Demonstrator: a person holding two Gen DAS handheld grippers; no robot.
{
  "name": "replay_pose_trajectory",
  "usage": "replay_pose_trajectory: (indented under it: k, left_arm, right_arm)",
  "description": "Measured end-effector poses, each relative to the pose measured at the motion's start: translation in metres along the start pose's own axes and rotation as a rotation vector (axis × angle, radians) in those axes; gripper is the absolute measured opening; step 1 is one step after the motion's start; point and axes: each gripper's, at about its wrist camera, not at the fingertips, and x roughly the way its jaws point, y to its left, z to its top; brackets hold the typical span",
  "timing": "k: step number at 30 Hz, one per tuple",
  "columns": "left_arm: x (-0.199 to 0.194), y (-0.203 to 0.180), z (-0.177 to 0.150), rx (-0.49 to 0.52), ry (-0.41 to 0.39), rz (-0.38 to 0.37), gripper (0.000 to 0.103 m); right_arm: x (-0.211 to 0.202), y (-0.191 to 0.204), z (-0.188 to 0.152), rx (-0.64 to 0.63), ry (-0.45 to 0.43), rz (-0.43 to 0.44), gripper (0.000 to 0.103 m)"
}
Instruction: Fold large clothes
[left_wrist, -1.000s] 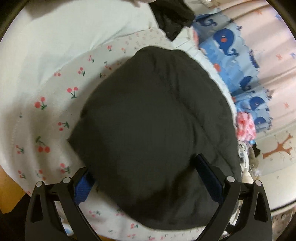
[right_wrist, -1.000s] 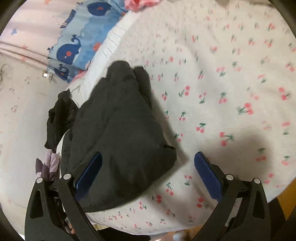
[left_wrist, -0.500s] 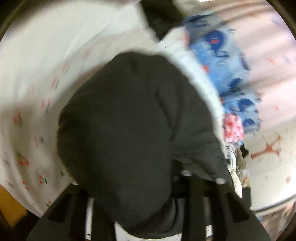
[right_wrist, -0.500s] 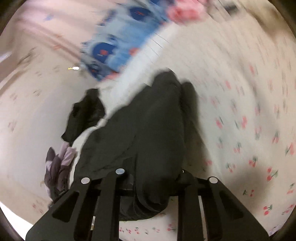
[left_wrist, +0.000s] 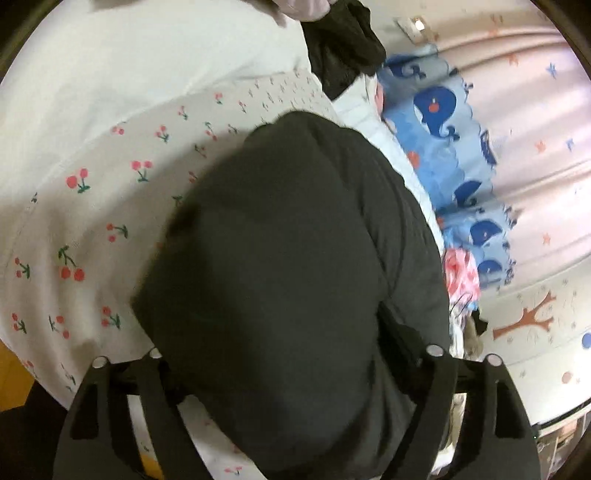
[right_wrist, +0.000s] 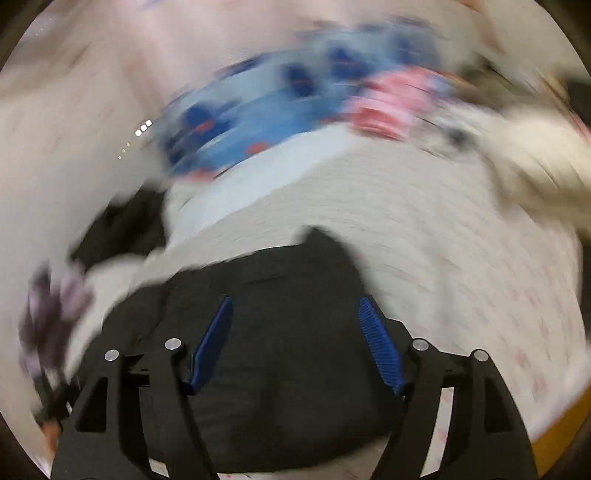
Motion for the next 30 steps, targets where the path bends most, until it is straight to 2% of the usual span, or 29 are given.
replay_pose_trajectory:
  k: [2,4,6,7,8,9,11,12,15,16,18,19,22,25,28,30]
  left_arm:
    - [0.003,0.003,0.004,-0.018,-0.011,-0.001,0.089]
    - [0.011,0.005,0.008,-0.028,-0.001,-0.019,0.090]
    - [0.013,0.005,0.009,-0.016,0.006,-0.051,0.090]
    - [0.015,0.001,0.008,0.004,0.008,-0.075,0.083]
    - [0.017,-0.005,0.008,0.035,0.011,-0.098,0.069]
    - [0.019,-0.011,0.009,0.059,0.016,-0.118,0.064]
    - [0.018,-0.018,0.009,0.090,0.014,-0.129,0.051]
    - [0.017,-0.019,0.009,0.101,0.015,-0.126,0.050]
    - [0.018,-0.013,0.011,0.083,0.027,-0.139,0.048]
    - [0.017,-0.012,0.011,0.083,0.028,-0.140,0.048]
    - [0.018,-0.013,0.012,0.090,0.024,-0.137,0.048]
    - [0.019,-0.013,0.011,0.096,0.023,-0.139,0.048]
    - [0.022,-0.020,0.009,0.138,0.004,-0.106,0.048]
    - [0.022,-0.019,0.008,0.147,-0.007,-0.093,0.047]
    - [0.019,-0.023,0.006,0.181,-0.020,-0.082,0.046]
    - [0.014,-0.035,0.002,0.235,-0.044,-0.057,0.044]
  right_arm:
    - [0.030,0.049,0.008,-0.122,0.028,0.026,0.068]
    - [0.069,0.088,0.011,-0.197,0.072,0.025,0.069]
    - [0.106,0.110,0.002,-0.229,0.128,0.002,0.071]
    - [0.140,0.118,-0.014,-0.258,0.230,-0.015,0.072]
    - [0.168,0.119,-0.029,-0.292,0.318,-0.034,0.074]
    - [0.180,0.125,-0.040,-0.348,0.309,-0.053,0.079]
    - [0.182,0.126,-0.039,-0.334,0.323,-0.061,0.079]
    - [0.175,0.127,-0.037,-0.312,0.307,-0.057,0.078]
    - [0.132,0.137,-0.039,-0.358,0.182,-0.030,0.078]
    - [0.124,0.139,-0.047,-0.369,0.182,-0.019,0.079]
    - [0.135,0.139,-0.070,-0.407,0.247,-0.036,0.079]
    - [0.142,0.137,-0.081,-0.434,0.236,-0.044,0.081]
    - [0.149,0.137,-0.077,-0.411,0.277,-0.050,0.081]
    - [0.121,0.143,-0.077,-0.443,0.196,-0.023,0.081]
    - [0.134,0.143,-0.099,-0.490,0.238,-0.027,0.081]
    - [0.143,0.139,-0.099,-0.478,0.252,-0.026,0.082]
